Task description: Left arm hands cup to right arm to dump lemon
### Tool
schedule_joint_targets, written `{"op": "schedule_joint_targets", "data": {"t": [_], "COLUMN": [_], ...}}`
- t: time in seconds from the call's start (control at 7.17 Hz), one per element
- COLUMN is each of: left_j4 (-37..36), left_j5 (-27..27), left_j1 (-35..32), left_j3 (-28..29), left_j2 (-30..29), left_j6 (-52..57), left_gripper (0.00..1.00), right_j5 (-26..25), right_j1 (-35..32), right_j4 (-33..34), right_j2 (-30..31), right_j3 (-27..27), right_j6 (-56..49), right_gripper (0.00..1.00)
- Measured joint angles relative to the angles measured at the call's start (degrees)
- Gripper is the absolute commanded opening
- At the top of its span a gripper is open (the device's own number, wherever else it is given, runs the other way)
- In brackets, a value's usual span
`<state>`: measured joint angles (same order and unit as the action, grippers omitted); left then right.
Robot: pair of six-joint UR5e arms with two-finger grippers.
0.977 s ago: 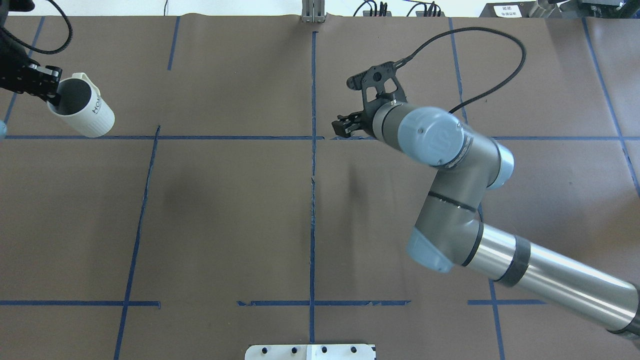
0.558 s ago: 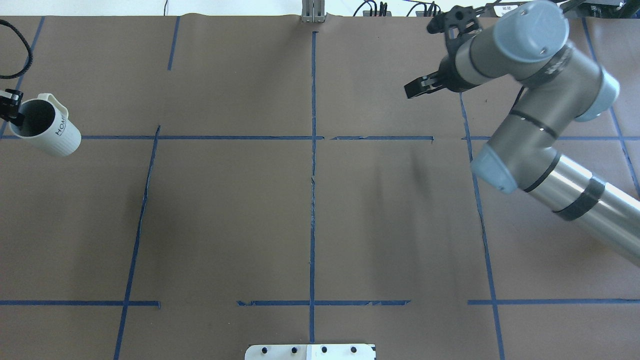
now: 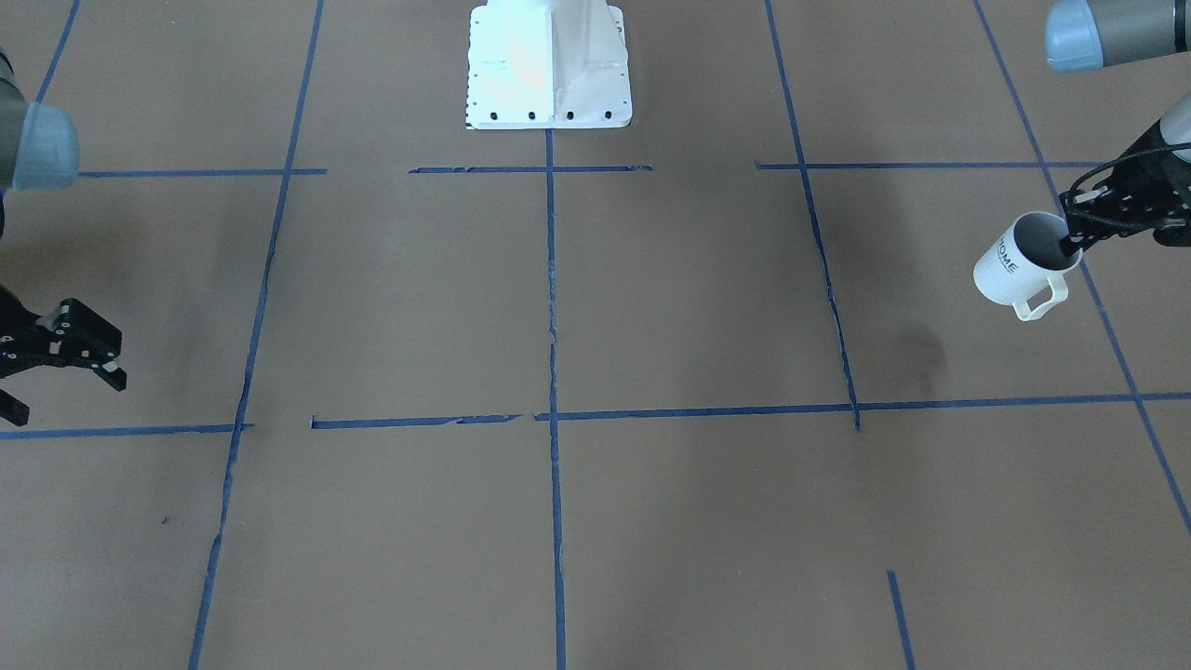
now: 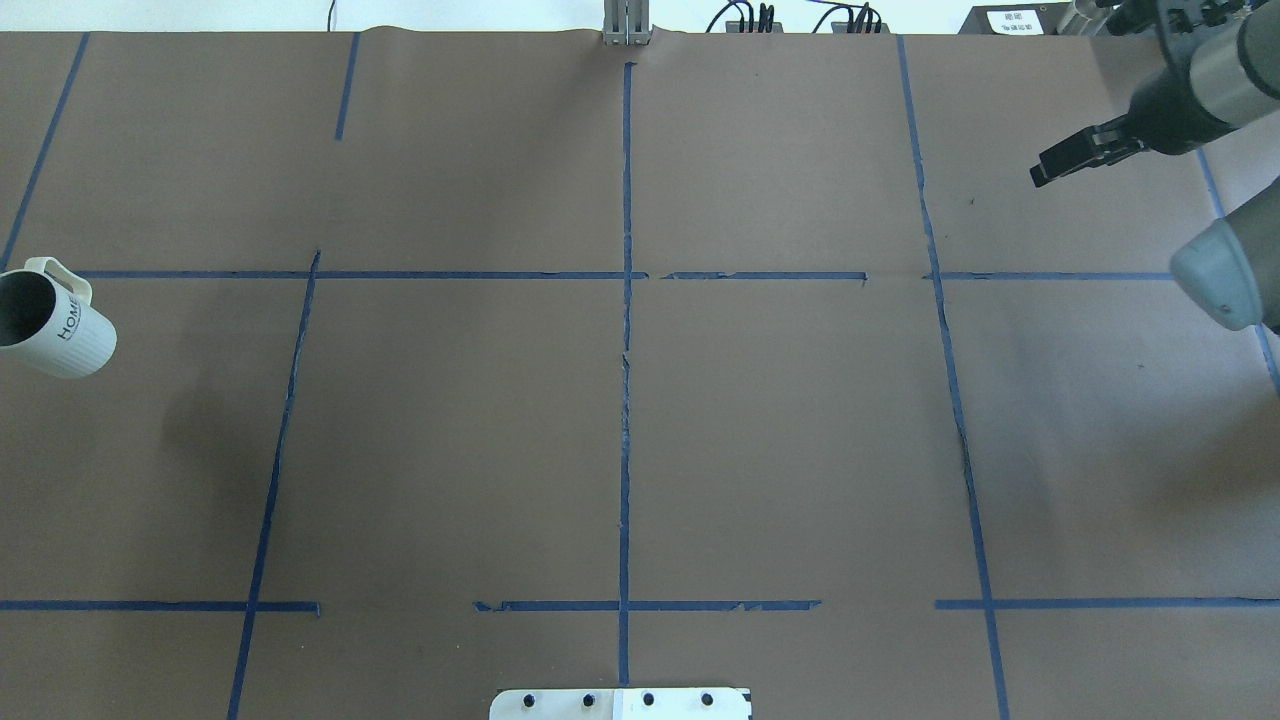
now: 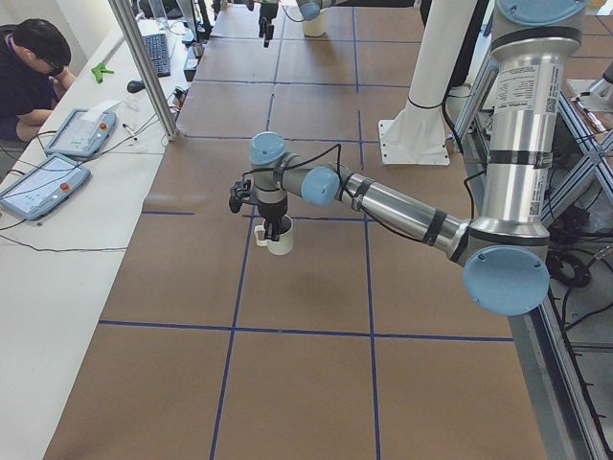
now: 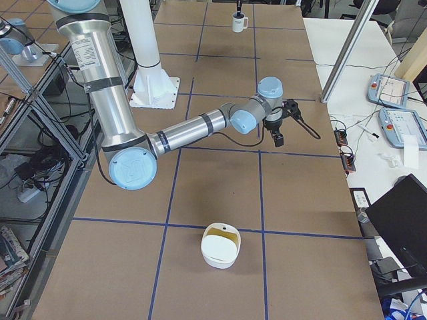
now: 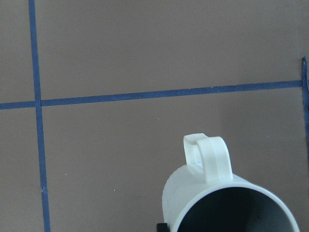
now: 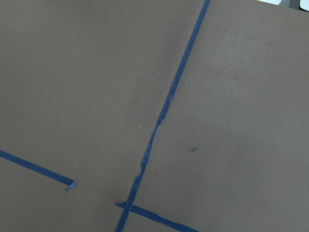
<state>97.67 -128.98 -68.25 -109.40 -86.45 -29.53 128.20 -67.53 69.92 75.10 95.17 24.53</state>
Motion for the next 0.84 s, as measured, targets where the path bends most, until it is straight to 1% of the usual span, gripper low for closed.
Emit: {"op": "schedule_joint_targets", "data": {"t": [0.14,0.28,0.42,0.56,0.7,0.84], "left_j4": [5.82,11.56,15.65,17.47,17.99,17.96], "left_j5": [0.0,0.09,0.17,0.23,0.25,0.11], "left_j1": [0.32,1.3,3.34,5.34,6.58,7.57], "left_j3": [1.52,3.92,5.87,6.76,7.18,7.46], "left_j2": [1.75,2.56,2.79,2.76,2.65,2.49], "left_j6": [-3.27,-6.05,-8.25,-9.55,-9.96,-9.92], "left_gripper": [0.0,0.0,0.0,0.0,0.0,0.0], "right_j5": [1.29,1.82,2.49,3.44,3.97,4.21], "right_j1": [-2.12,-3.98,-6.03,-8.16,-10.04,-11.35], "right_j4": [0.71,3.35,8.52,13.74,16.75,17.91], "right_j2": [1.24,1.85,2.35,3.86,6.34,8.56], "right_j3": [-0.08,0.2,1.2,3.1,5.36,7.04], "right_j6": [-1.85,-5.75,-11.15,-15.85,-18.82,-20.37], "right_gripper": [1.0,1.0,1.0,1.0,1.0,1.0]}}
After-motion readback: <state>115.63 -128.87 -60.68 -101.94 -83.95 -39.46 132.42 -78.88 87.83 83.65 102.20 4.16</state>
